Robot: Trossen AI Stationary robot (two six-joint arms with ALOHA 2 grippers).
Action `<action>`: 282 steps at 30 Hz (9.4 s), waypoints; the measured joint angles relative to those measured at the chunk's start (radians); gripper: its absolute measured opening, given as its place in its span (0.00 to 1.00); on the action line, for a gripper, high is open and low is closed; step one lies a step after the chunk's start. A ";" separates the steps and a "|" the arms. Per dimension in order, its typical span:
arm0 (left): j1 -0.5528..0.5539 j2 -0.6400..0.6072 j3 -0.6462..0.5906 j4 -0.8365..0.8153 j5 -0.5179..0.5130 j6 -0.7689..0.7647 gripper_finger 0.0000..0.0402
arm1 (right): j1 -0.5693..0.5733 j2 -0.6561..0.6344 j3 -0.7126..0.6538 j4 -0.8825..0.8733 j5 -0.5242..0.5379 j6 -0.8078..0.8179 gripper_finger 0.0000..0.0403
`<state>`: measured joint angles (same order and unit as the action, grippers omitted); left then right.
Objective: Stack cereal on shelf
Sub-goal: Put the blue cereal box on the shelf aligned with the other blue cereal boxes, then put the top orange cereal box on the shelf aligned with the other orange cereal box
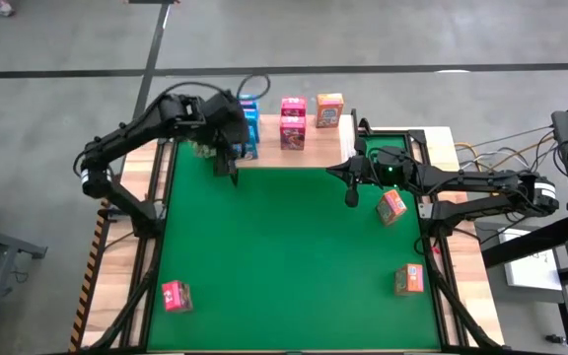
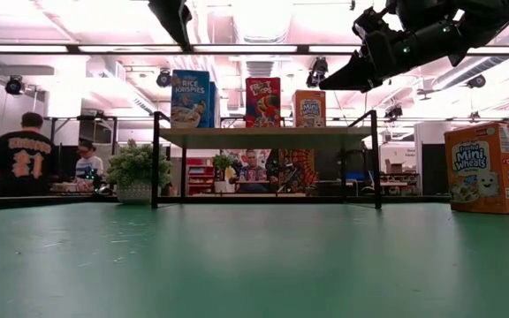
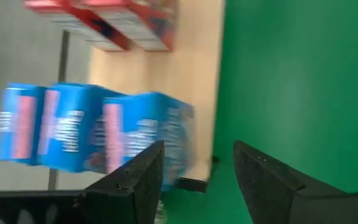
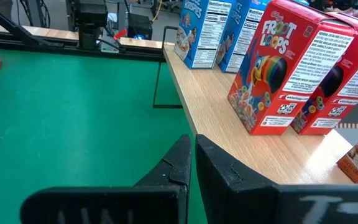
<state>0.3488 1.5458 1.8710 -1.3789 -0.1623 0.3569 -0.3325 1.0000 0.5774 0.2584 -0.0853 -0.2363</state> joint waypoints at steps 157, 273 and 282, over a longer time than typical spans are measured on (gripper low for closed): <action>-0.002 -0.339 -0.654 0.601 -0.187 0.027 0.00 | -0.002 0.000 0.000 0.008 0.009 0.001 0.03; -0.080 -0.696 -1.148 1.415 -0.004 0.050 0.00 | 0.001 0.225 0.389 -1.633 0.062 1.107 0.56; -0.080 -0.696 -1.148 1.415 -0.003 0.050 0.00 | 0.001 0.225 0.411 -1.636 0.059 1.107 0.40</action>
<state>0.2691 0.8494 0.7231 0.0360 -0.1658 0.4065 -0.3317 1.2251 0.9883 -1.3771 -0.0261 0.8707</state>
